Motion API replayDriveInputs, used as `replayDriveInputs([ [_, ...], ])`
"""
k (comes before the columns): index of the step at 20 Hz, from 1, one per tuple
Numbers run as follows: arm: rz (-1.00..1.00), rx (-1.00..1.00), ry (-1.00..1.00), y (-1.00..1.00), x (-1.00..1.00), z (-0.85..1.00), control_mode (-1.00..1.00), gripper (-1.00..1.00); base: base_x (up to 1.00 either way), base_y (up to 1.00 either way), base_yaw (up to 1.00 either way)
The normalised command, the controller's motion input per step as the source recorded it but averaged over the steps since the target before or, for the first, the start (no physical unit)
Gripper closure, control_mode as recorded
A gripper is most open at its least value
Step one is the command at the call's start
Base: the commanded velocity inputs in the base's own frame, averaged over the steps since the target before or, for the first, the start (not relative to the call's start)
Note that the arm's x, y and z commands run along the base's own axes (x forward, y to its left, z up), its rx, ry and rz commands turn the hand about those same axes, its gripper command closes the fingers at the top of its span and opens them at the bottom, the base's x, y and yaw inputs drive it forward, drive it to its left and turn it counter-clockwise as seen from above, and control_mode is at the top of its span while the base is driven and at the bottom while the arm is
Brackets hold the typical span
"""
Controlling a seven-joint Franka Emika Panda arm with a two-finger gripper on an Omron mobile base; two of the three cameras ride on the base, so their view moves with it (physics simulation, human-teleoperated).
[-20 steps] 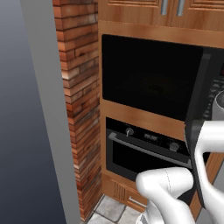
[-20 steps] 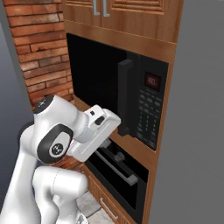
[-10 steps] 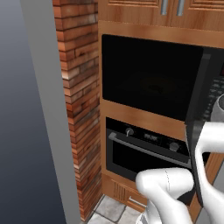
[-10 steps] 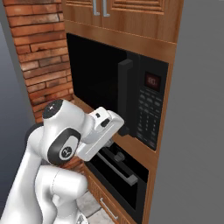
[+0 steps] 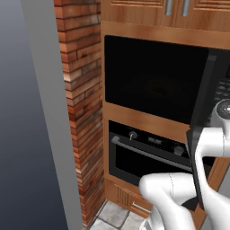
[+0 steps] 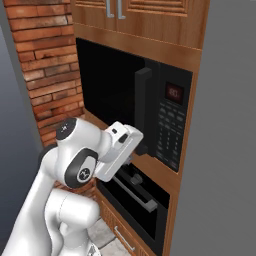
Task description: Transport the chicken drumstick from the fridge to the microwave and turn on the microwave.
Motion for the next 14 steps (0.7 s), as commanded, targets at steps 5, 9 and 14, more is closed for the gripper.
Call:
replayDriveInputs([
  [5, 0.05, -0.11, -0.13, -0.11, 0.06, -0.47, -1.00, 1.00, 0.00, 0.00, 0.00],
  [9, 0.04, -0.08, -0.12, -0.22, 0.01, -0.42, -1.00, 1.00, 0.00, 0.00, 0.00],
  [14, 0.02, -0.12, -0.14, -0.08, 0.14, -0.43, -1.00, 1.00, 0.00, 0.00, 0.00],
])
